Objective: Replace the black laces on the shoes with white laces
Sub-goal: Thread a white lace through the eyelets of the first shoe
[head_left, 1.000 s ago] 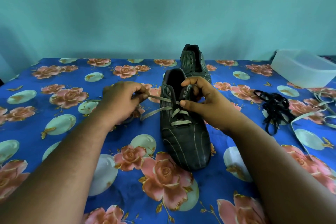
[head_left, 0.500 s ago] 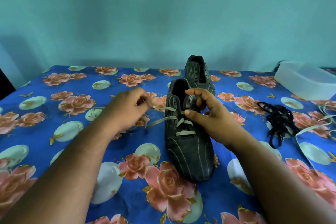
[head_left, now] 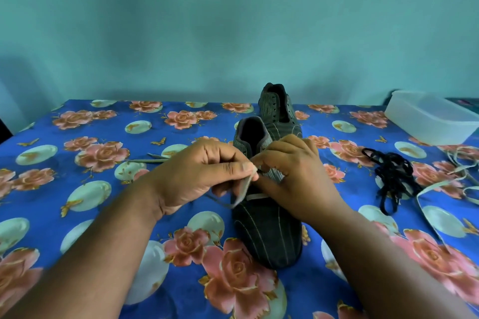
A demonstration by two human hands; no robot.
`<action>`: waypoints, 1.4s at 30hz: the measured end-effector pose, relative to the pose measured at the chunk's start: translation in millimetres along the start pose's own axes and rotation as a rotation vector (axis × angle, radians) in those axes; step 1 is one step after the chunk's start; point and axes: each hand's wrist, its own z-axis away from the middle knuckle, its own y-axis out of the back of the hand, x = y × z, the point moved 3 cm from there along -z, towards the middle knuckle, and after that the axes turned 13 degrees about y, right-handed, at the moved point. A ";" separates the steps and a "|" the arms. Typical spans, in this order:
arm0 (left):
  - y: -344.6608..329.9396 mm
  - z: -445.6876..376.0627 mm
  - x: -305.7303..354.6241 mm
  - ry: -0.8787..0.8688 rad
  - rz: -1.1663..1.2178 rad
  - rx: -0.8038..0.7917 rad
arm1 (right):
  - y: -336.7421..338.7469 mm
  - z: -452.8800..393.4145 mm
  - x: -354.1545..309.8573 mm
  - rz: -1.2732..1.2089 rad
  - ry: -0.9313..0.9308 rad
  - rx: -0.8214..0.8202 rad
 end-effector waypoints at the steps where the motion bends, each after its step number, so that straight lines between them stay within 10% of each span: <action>1: -1.4 -0.4 -0.3 -0.017 -0.026 -0.002 | 1.1 0.3 -0.8 0.005 0.015 0.020; 7: 6.0 -11.7 -10.3 -0.068 -0.022 0.288 | 5.2 0.0 1.0 -0.199 -0.075 0.197; 17: -5.8 -22.7 -23.2 -0.232 -0.254 0.239 | 18.7 0.5 14.1 -0.995 -0.493 0.600; 33: 1.9 -18.9 -27.5 -0.183 -0.132 0.235 | 46.4 83.7 142.4 -0.834 -1.378 0.918; 42: 4.5 -17.9 -24.4 -0.157 0.074 0.207 | 47.6 91.4 150.5 -0.770 -1.367 0.873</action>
